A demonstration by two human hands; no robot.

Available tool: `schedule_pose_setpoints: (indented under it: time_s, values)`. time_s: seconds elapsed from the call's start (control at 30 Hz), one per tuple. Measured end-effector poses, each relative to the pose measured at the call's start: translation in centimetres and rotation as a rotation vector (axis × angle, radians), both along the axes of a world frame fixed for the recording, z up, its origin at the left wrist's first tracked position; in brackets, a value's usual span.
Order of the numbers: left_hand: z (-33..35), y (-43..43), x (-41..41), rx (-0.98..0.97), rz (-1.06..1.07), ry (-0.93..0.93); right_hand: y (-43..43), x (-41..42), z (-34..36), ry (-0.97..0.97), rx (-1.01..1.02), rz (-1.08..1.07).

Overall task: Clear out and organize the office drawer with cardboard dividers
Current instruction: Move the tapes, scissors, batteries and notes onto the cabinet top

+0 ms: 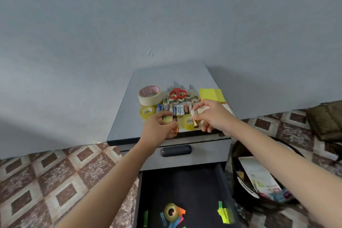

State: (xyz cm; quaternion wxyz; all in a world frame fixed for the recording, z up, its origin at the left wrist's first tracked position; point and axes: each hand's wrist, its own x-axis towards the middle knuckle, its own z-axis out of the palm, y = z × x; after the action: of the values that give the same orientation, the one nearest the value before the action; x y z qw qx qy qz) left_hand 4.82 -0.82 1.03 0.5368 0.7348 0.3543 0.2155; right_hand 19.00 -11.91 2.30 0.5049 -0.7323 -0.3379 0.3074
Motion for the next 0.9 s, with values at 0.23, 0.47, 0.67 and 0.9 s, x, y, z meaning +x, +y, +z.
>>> schedule_pose_setpoints:
  time_s: [0.23, 0.47, 0.67, 0.9]
  values:
    - [1.7, 4.8, 5.7, 0.24, 0.04, 0.175, 4.5, 2.9, 0.6, -0.157, -0.048, -0.056]
    - [1.3, 6.4, 9.3, 0.436, -0.057, 0.363, 8.8, 4.7, -0.4, -0.235, -0.129, -0.055]
    - [1.2, 6.9, 10.0, 0.554, -0.074, 0.491, 10.3, 5.1, -0.9, -0.307, -0.172, -0.014]
    - [1.0, 7.4, 10.1, 0.568, -0.095, 0.496, 10.5, 5.2, -1.1, -0.314, -0.215, 0.002]
